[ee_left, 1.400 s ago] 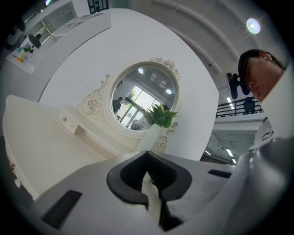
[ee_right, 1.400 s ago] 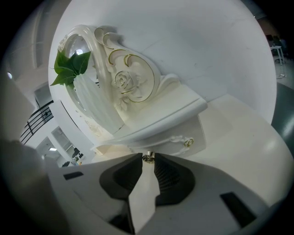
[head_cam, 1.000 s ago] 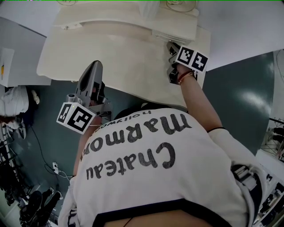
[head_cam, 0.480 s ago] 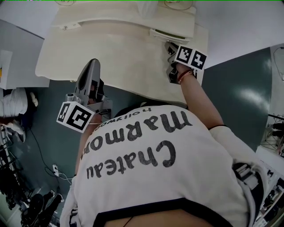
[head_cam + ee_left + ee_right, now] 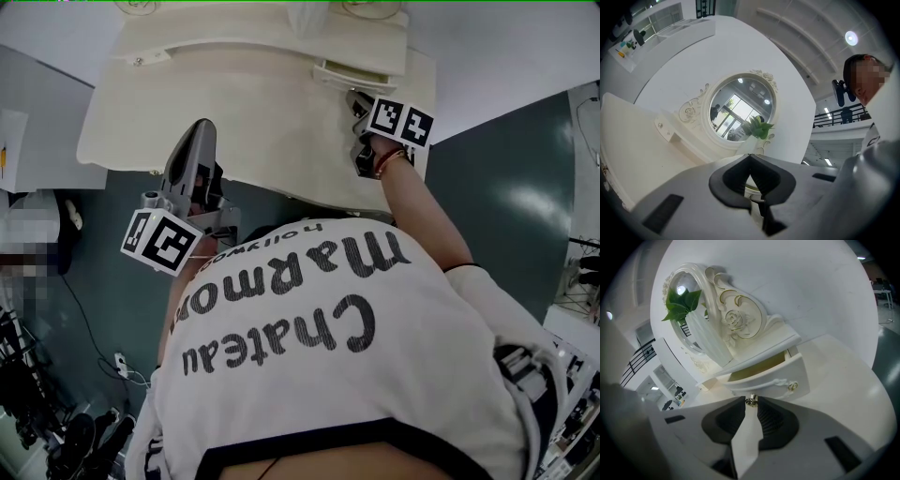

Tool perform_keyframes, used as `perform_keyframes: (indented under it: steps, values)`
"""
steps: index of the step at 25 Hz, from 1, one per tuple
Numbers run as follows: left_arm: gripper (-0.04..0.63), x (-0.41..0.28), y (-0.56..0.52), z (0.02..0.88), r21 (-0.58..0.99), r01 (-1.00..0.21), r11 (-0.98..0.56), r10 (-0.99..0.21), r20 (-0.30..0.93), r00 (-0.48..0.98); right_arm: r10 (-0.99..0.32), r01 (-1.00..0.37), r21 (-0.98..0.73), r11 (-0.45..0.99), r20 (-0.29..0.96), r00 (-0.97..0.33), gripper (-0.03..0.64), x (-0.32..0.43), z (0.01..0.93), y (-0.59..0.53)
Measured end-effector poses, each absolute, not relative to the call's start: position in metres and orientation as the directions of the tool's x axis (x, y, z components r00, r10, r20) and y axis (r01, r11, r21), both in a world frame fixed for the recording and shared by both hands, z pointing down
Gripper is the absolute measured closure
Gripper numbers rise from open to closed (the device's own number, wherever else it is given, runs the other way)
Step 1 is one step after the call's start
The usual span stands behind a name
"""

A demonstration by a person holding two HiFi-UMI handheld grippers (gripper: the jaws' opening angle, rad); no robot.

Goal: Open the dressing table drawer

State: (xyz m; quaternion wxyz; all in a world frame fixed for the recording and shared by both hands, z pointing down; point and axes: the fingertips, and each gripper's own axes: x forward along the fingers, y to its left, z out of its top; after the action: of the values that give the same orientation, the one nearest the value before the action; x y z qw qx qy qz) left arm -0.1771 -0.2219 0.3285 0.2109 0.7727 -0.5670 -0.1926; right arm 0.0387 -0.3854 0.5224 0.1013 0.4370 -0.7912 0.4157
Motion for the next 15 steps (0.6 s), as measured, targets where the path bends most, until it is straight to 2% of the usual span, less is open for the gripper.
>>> perform_keyframes:
  steps: [15]
  values:
    - [0.572,-0.190,-0.211,0.327,0.558,-0.783,-0.275,-0.954,-0.061,0.292,-0.619,-0.786,-0.563,0.254,0.530,-0.580,0.523,0.038,0.521,-0.375]
